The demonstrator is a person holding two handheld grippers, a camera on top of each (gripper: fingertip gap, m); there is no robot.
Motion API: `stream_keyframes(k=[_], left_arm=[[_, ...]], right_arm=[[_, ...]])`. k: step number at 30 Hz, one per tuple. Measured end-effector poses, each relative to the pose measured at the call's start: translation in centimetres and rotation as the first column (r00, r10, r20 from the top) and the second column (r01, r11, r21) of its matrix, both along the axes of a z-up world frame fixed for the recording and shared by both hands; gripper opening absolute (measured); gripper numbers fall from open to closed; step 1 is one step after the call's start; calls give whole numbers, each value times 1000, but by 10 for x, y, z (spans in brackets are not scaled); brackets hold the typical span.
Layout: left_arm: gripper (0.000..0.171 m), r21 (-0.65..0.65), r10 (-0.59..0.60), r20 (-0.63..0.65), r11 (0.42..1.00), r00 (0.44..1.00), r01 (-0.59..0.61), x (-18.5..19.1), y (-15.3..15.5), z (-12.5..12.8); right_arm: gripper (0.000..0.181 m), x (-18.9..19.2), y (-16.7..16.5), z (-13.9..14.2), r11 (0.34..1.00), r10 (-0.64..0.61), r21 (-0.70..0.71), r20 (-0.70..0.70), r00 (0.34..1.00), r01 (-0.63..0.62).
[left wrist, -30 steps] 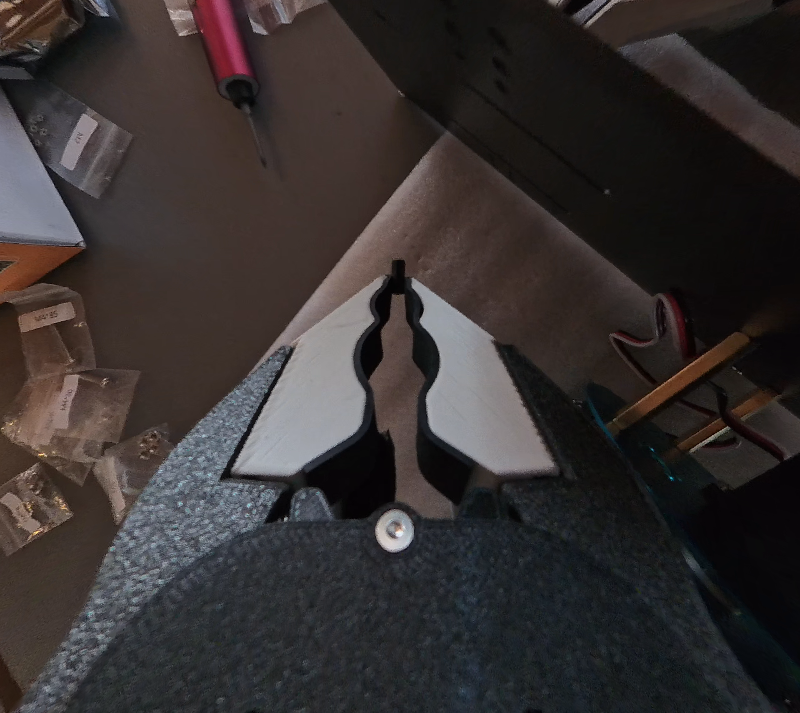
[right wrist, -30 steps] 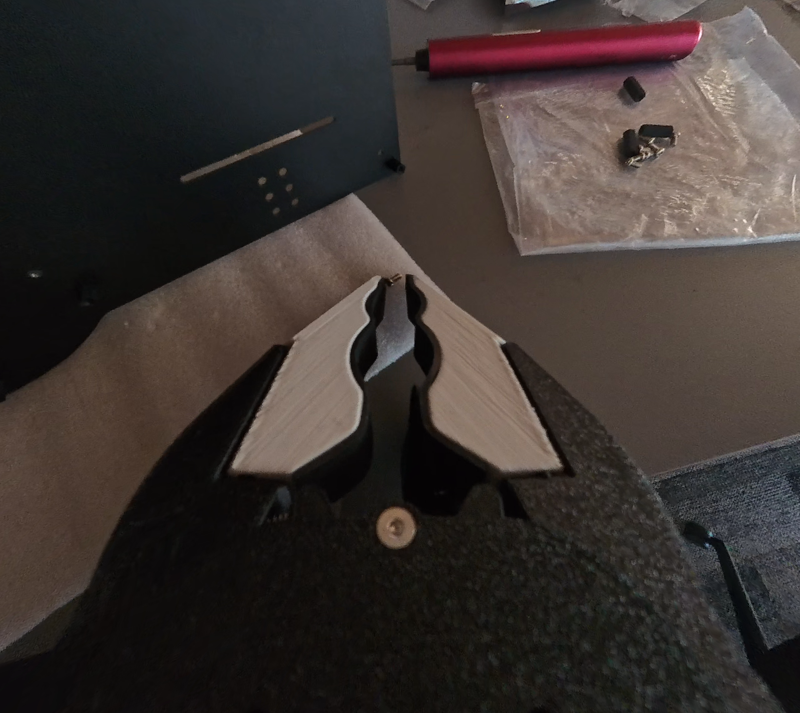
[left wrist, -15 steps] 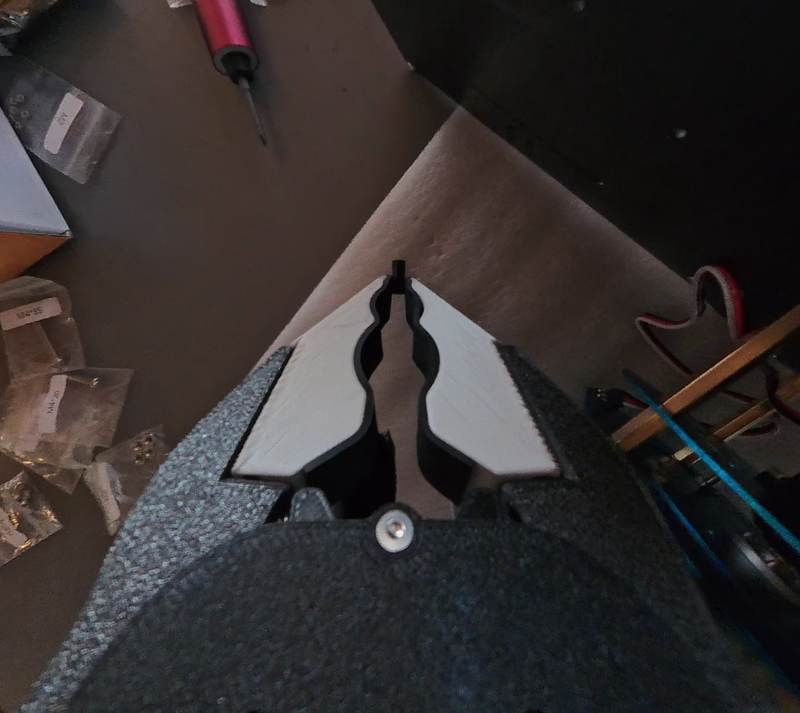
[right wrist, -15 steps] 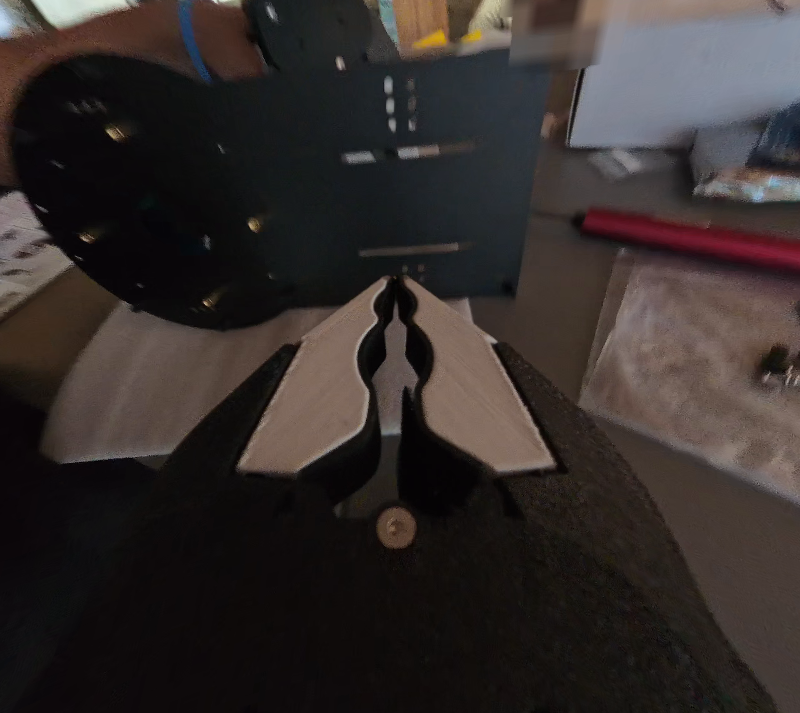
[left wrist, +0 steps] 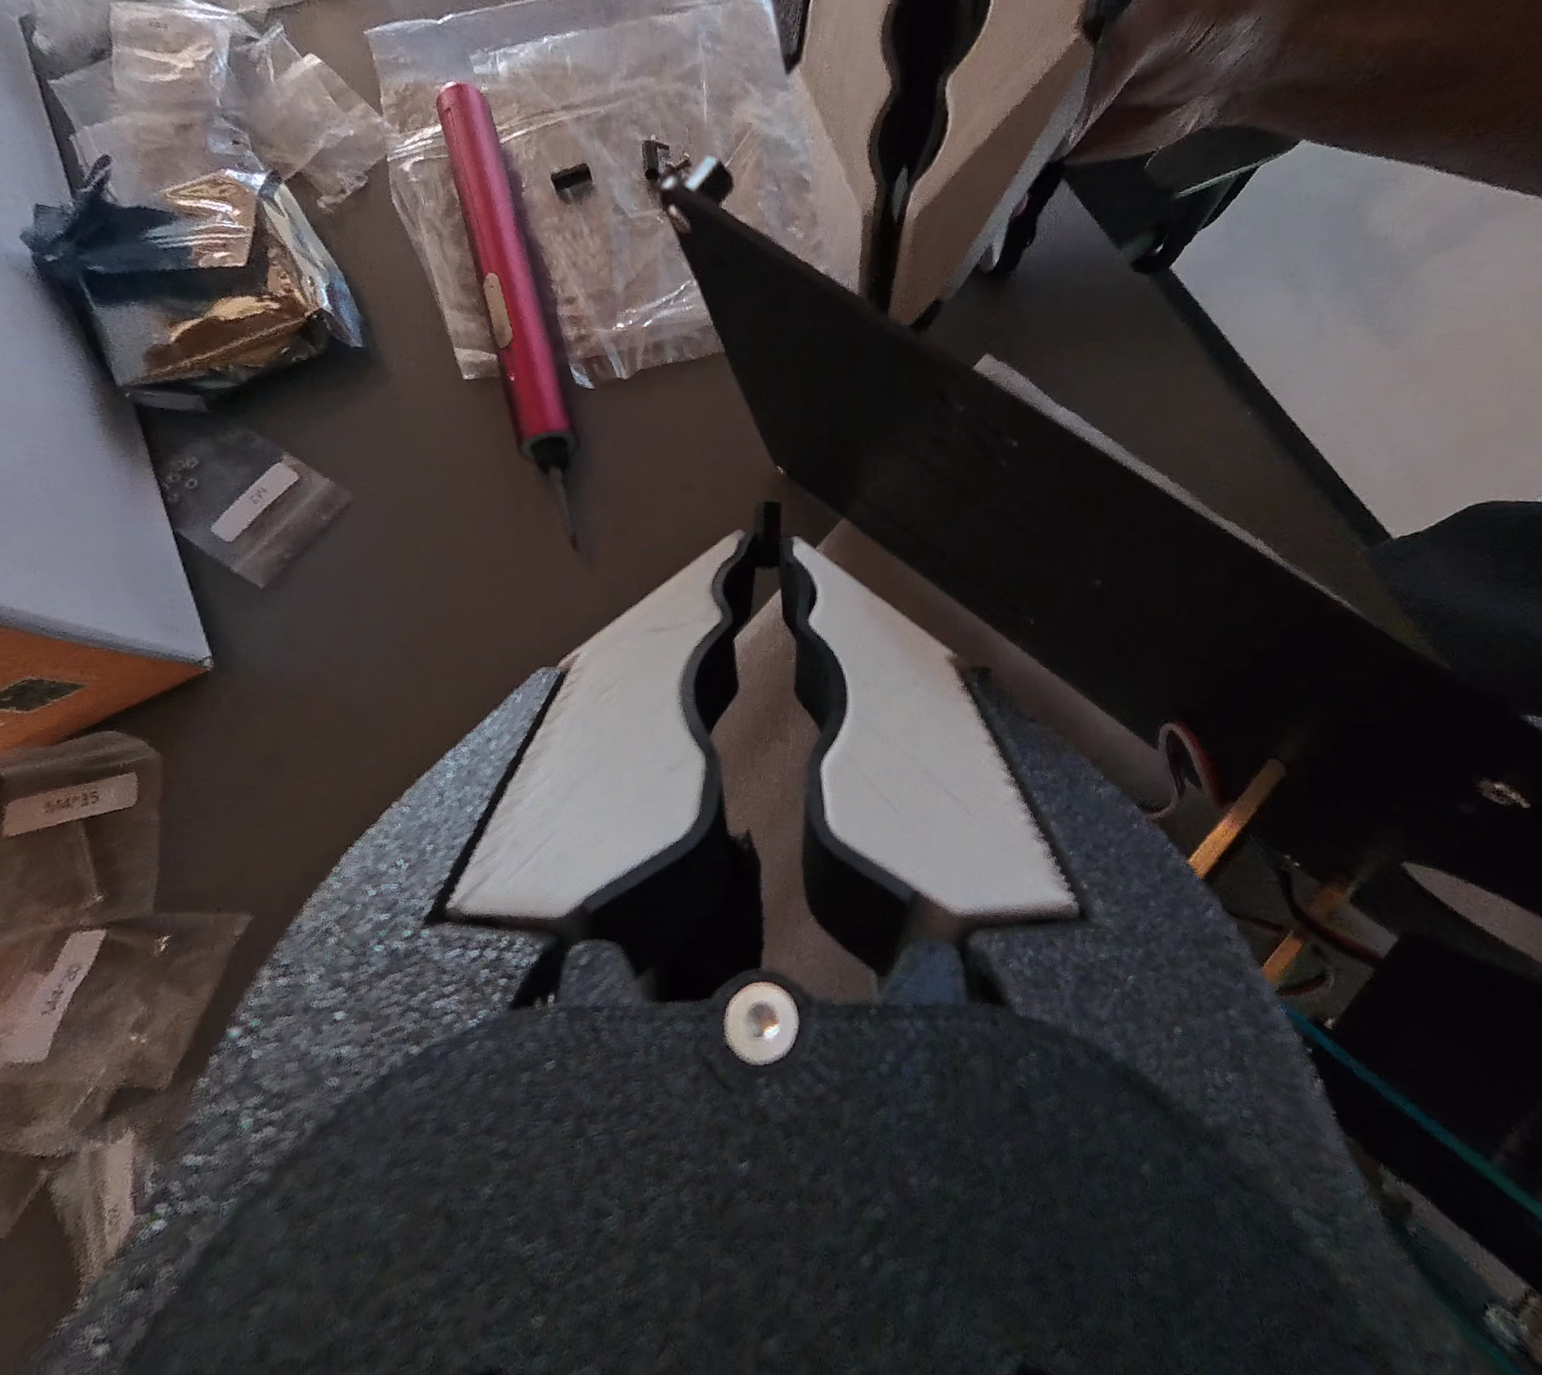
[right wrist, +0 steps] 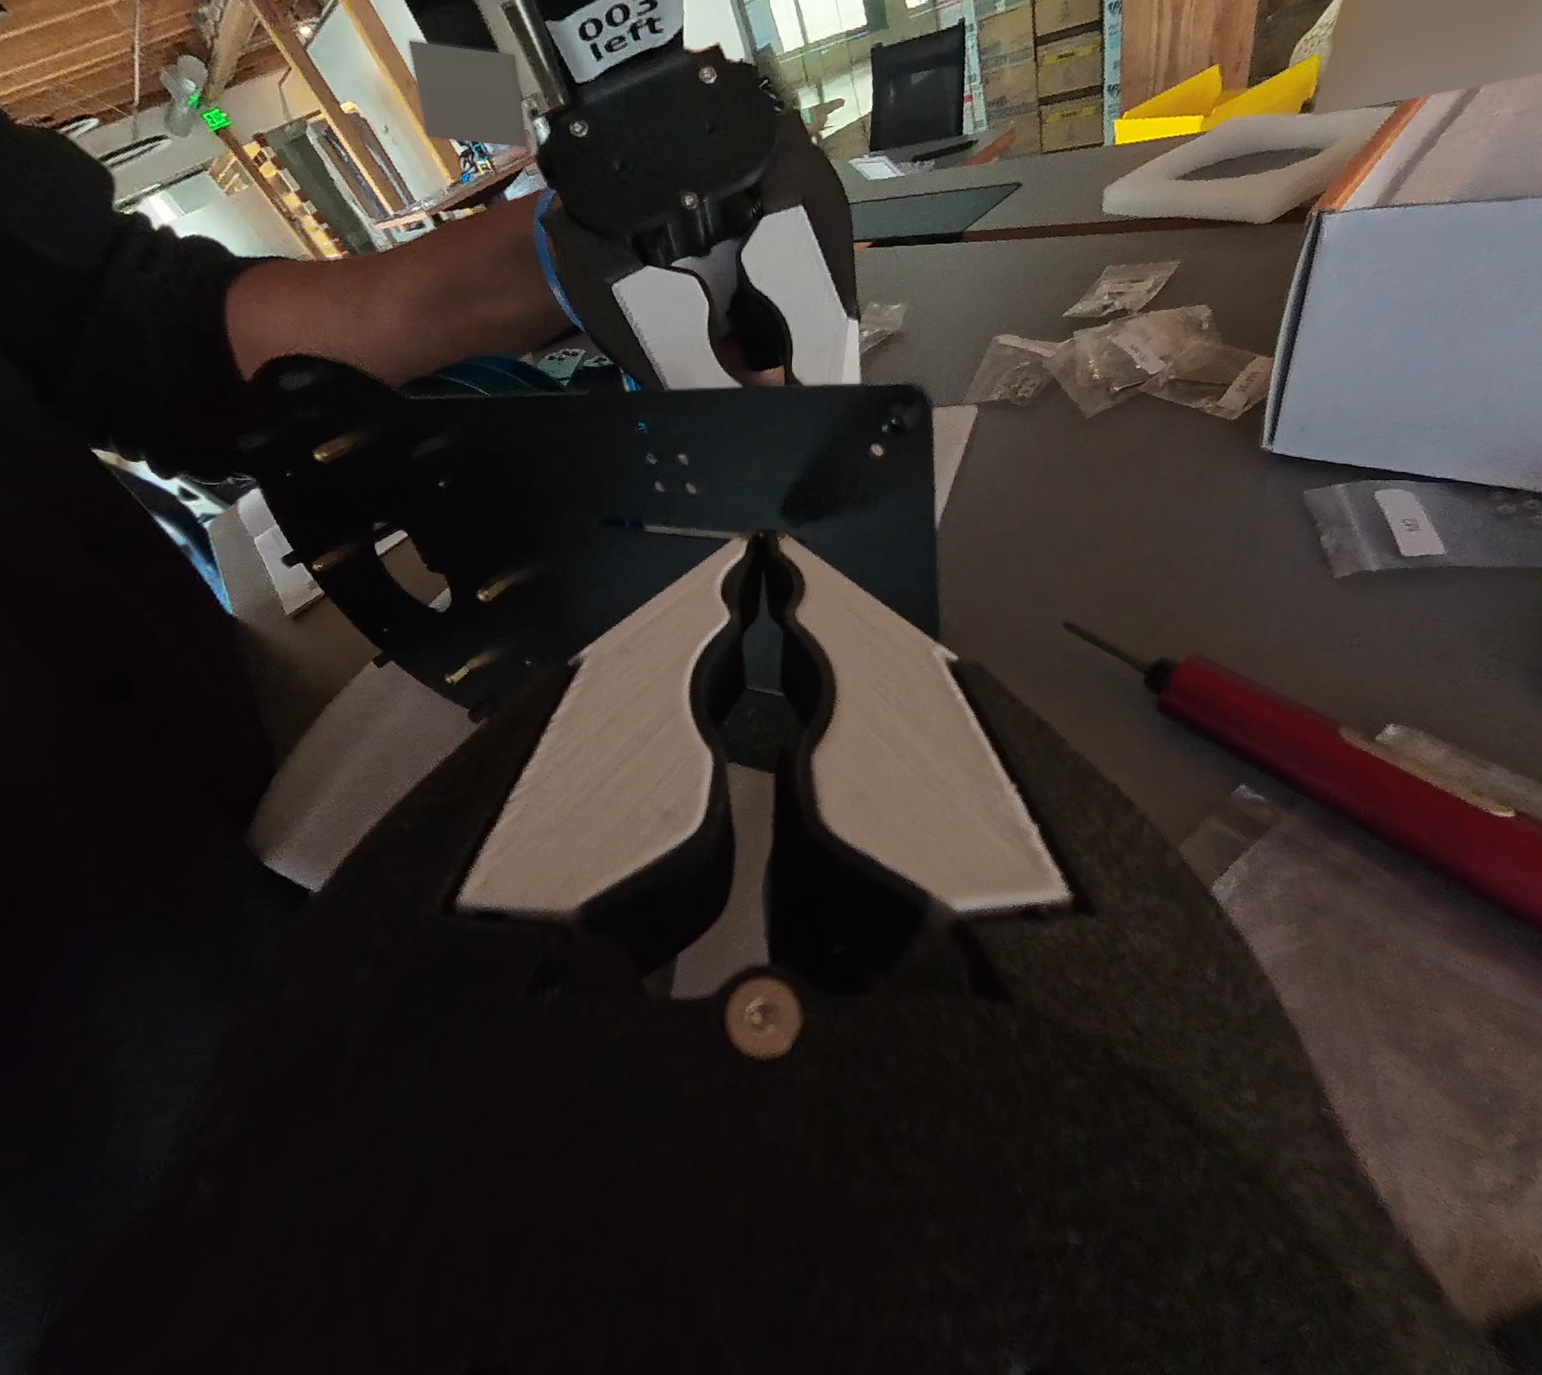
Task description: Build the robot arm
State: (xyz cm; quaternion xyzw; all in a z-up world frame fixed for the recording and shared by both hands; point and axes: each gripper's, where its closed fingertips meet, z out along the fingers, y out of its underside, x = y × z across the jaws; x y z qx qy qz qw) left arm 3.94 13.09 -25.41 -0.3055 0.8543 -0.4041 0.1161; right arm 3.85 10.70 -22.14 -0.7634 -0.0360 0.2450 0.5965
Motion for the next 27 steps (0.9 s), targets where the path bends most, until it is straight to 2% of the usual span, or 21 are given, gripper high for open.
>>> stream_keyframes(k=[8,16,18,21,23,25,27], left_arm=[[5,-27,-6,-9,1000,1000,5,6,-4,0],[5,-23,-10,-26,1000,1000,9,7,-7,-5],[5,-9,3,-30,1000,1000,-4,6,-2,-8],[5,29,33,-26,999,999,-32,4,8,-11],[5,75,54,-29,996,998,-52,2,16,-18],[4,125,71,-36,990,997,-66,2,23,-27],[4,149,77,-48,986,996,-69,0,26,-33]], right_arm=[[0,-3,2,-4,998,48,-25,-14,999,-49],[0,-2,3,-7,999,39,-35,-17,999,-40],[0,3,-8,-10,994,16,-107,-11,1000,-17],[0,16,-31,-34,959,-86,-253,161,983,125],[13,20,-37,-58,908,-153,-341,275,949,245],[12,20,-38,-70,871,-195,-367,353,915,327],[12,25,-40,-71,860,-229,-343,399,888,377]])
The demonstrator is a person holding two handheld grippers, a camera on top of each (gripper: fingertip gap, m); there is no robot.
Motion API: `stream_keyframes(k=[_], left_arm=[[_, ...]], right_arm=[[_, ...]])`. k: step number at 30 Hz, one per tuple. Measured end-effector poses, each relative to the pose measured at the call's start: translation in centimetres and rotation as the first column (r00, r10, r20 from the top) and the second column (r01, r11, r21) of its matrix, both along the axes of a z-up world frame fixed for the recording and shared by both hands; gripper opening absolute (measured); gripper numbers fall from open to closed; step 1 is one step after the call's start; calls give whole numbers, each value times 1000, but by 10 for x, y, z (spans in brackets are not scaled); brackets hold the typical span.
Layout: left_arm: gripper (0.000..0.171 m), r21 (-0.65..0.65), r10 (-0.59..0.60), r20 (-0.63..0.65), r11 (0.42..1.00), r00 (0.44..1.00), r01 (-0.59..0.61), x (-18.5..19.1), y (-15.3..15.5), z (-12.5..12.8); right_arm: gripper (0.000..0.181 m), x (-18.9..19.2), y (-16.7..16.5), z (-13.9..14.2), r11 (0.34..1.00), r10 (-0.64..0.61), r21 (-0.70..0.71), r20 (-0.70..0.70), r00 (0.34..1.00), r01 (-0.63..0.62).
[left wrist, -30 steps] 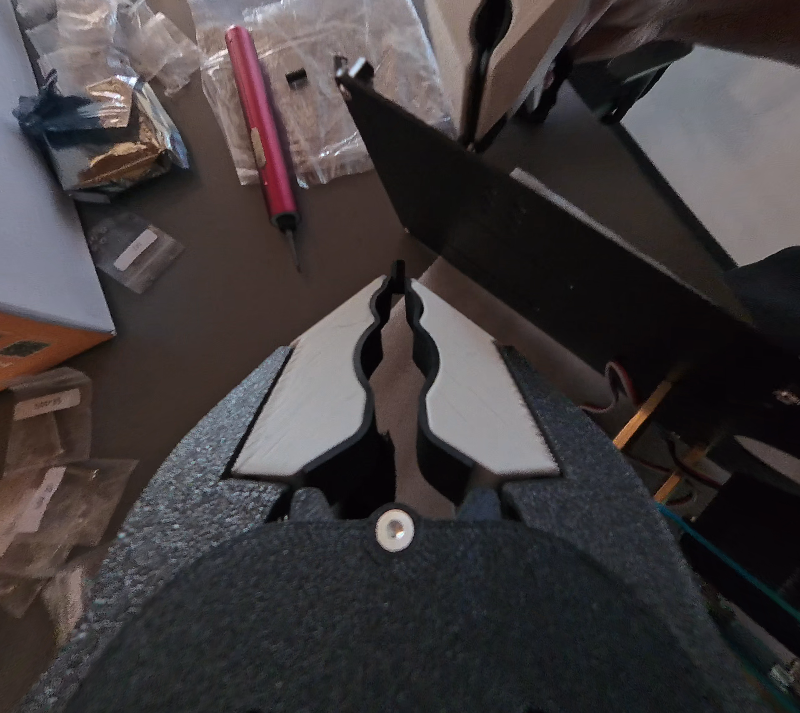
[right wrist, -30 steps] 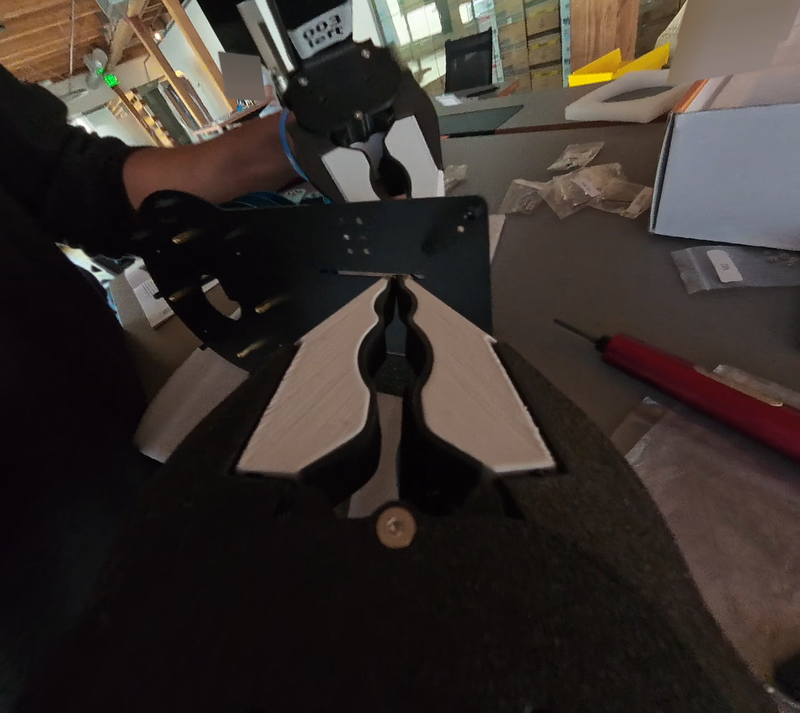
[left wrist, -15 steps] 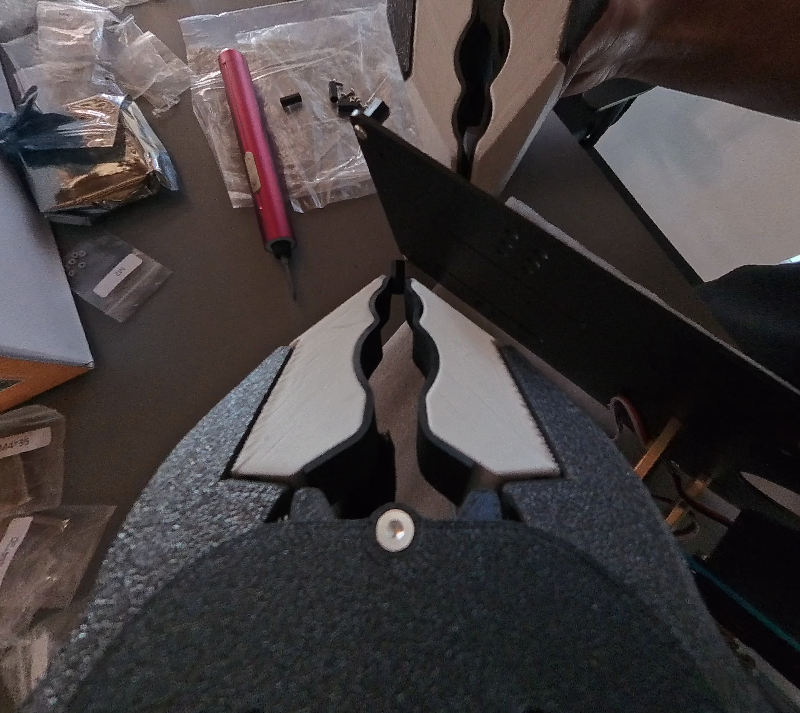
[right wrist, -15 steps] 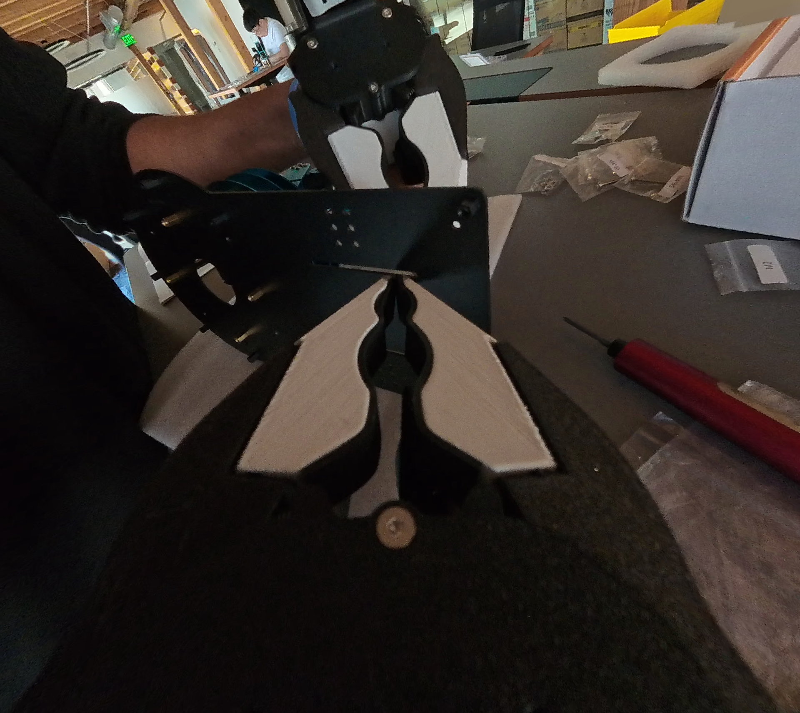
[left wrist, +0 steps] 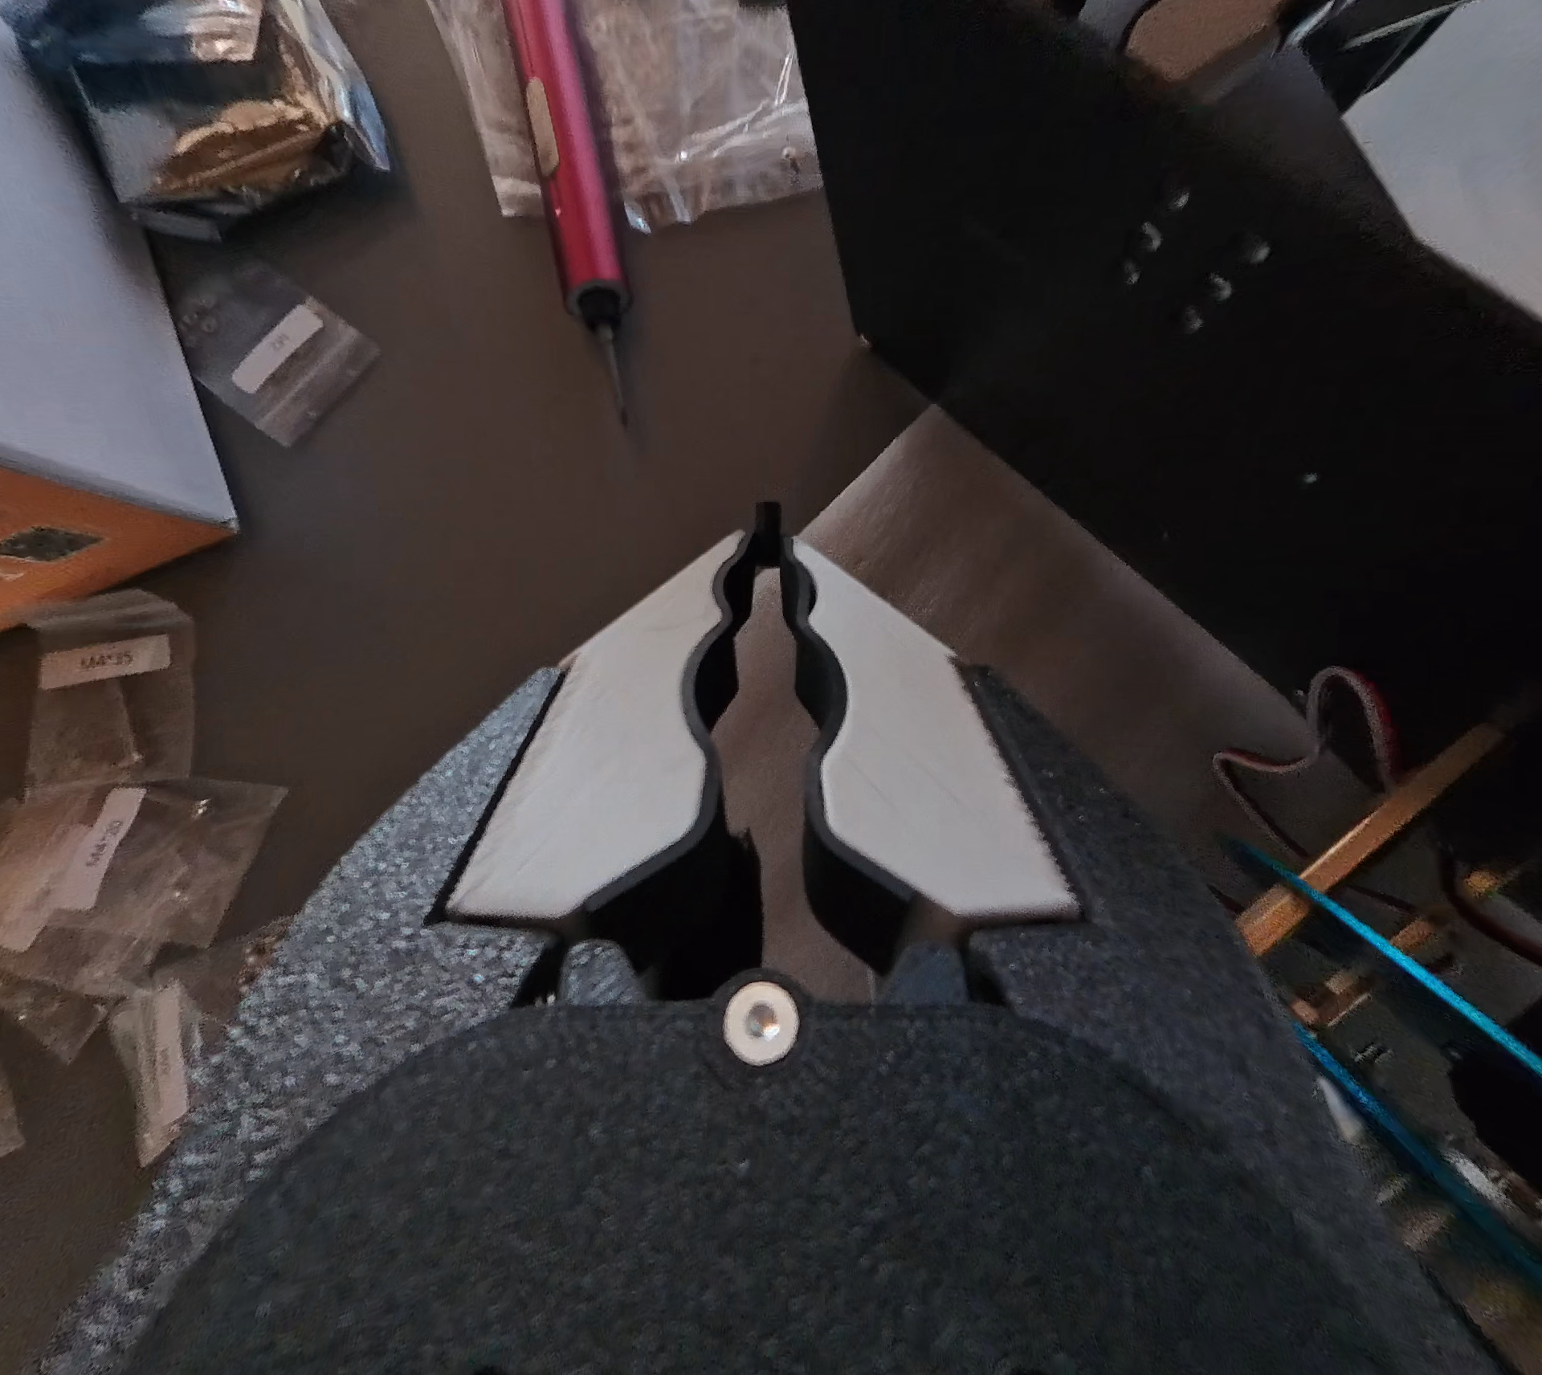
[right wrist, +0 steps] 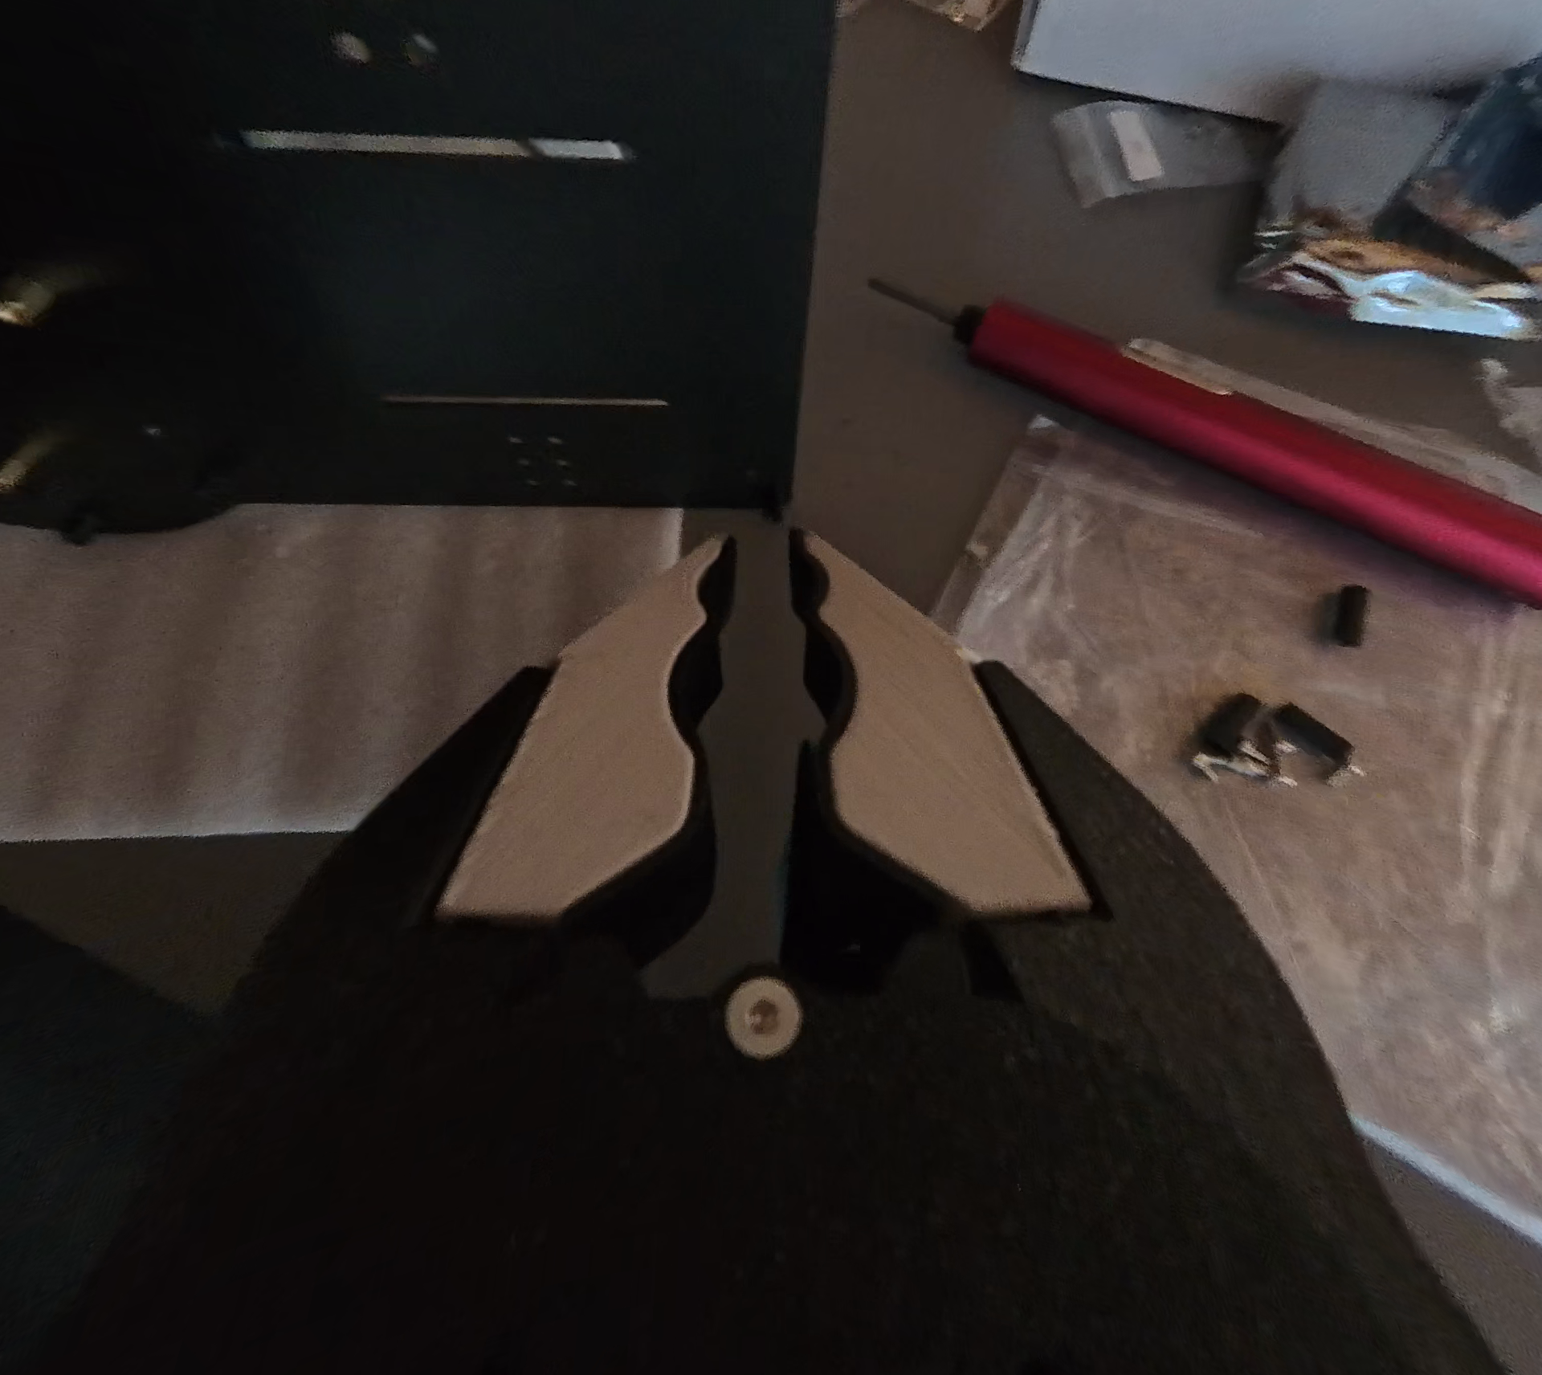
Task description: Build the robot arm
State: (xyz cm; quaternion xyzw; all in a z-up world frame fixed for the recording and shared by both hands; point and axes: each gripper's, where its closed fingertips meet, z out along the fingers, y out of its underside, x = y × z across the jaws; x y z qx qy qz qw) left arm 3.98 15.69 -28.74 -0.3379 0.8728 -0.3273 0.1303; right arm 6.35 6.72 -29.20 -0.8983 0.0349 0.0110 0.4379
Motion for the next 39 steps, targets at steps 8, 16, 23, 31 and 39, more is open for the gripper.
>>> stream_keyframes(k=[8,16,23,31,39], left_arm=[[4,20,-10,-12,1000,1000,11,0,-2,-10],[4,43,-18,-17,999,1000,19,0,-1,-13],[5,34,-10,-16,999,1000,11,-1,3,-12],[4,31,-8,-12,999,1000,9,-1,4,-9],[5,4,-10,10,1000,1000,10,1,2,2]], right_arm=[[25,47,-8,-6,996,-21,-92,-26,999,18],[16,44,25,-27,980,118,-165,26,993,-112],[13,45,25,-28,978,141,-155,5,990,-138],[4,46,24,-29,985,133,-109,-16,991,-134],[3,28,23,2,989,143,-45,38,989,-142]])
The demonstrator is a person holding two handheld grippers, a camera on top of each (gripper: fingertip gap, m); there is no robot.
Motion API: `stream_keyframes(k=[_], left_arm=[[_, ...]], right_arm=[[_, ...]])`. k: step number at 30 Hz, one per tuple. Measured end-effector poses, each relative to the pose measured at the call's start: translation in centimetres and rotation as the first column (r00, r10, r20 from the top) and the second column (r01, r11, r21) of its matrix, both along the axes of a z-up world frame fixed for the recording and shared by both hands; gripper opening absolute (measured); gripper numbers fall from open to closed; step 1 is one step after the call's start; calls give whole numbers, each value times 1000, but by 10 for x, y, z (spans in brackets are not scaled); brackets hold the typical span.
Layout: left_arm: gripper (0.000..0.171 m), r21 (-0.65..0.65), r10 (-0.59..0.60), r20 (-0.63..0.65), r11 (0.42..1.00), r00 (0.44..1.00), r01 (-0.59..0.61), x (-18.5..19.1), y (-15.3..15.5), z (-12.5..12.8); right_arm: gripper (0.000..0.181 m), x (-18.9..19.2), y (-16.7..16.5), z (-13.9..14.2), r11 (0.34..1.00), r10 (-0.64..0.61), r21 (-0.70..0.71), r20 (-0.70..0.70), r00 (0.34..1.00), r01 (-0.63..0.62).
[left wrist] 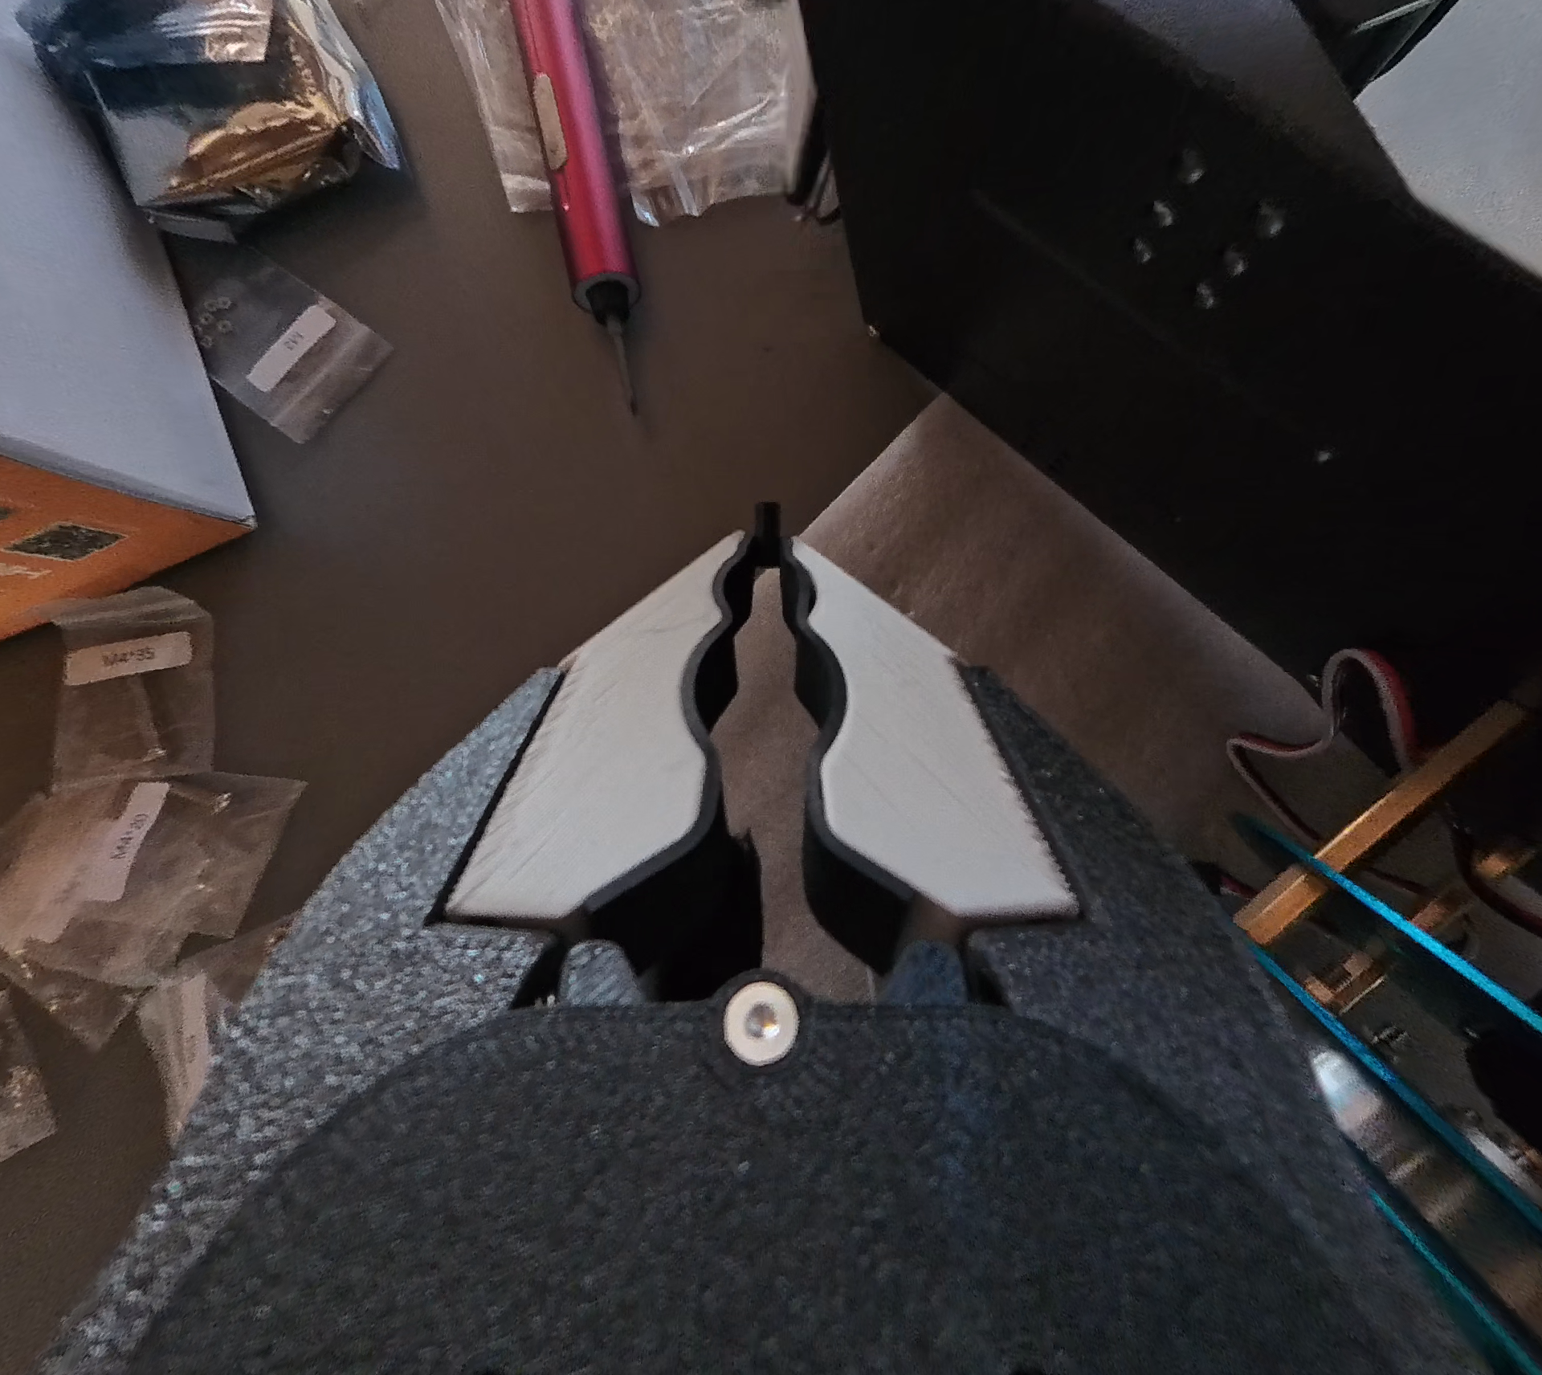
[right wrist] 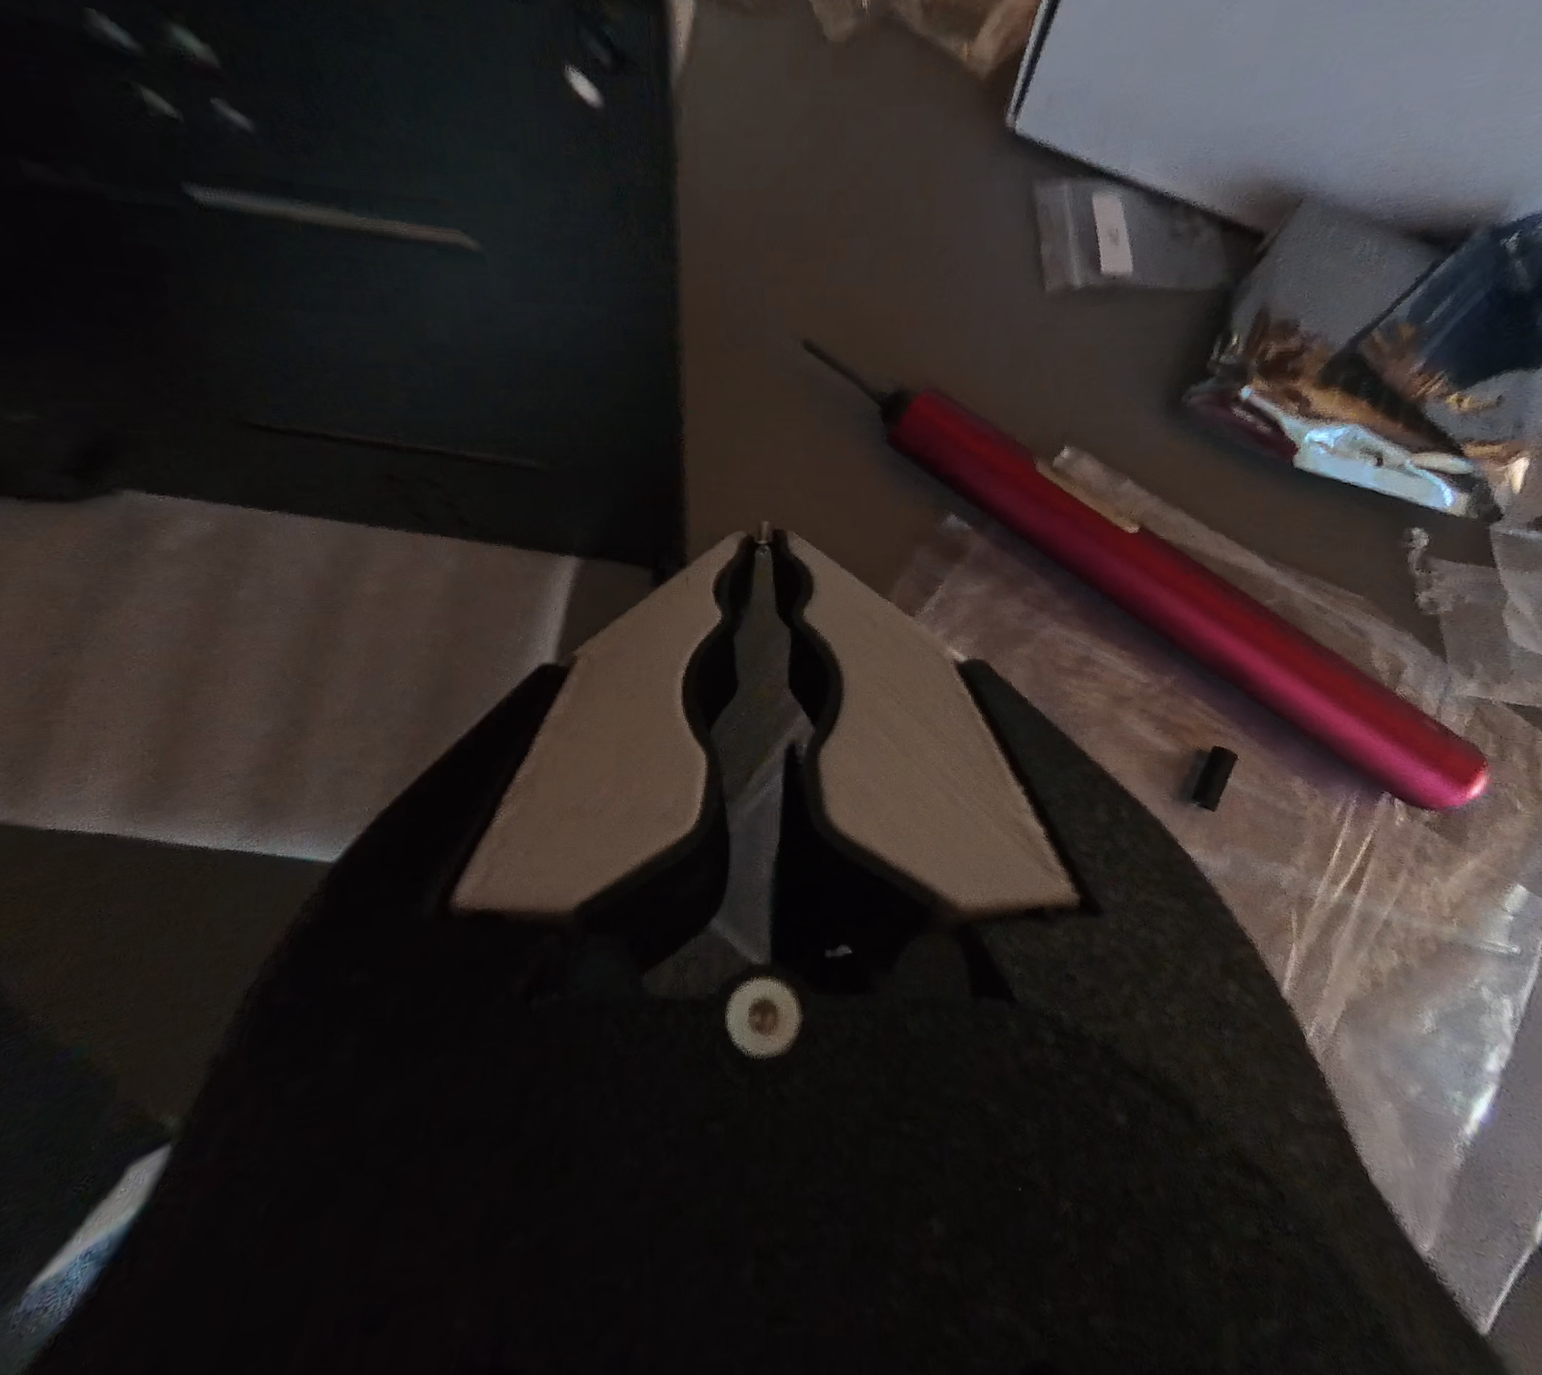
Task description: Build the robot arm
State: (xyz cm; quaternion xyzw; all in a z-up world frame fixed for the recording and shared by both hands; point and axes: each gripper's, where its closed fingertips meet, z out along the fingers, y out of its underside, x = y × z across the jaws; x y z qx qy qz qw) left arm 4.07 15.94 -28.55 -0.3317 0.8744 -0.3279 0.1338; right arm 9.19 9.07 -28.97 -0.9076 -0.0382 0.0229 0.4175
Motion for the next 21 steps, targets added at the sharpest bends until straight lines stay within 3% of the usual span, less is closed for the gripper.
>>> stream_keyframes(k=[7,21], left_arm=[[5,-37,-49,0,998,999,49,0,-14,3],[4,-58,-79,29,995,996,81,1,-26,13]], right_arm=[[3,-49,7,40,998,-36,58,-35,999,38],[3,-48,18,59,995,-91,31,26,996,90]])
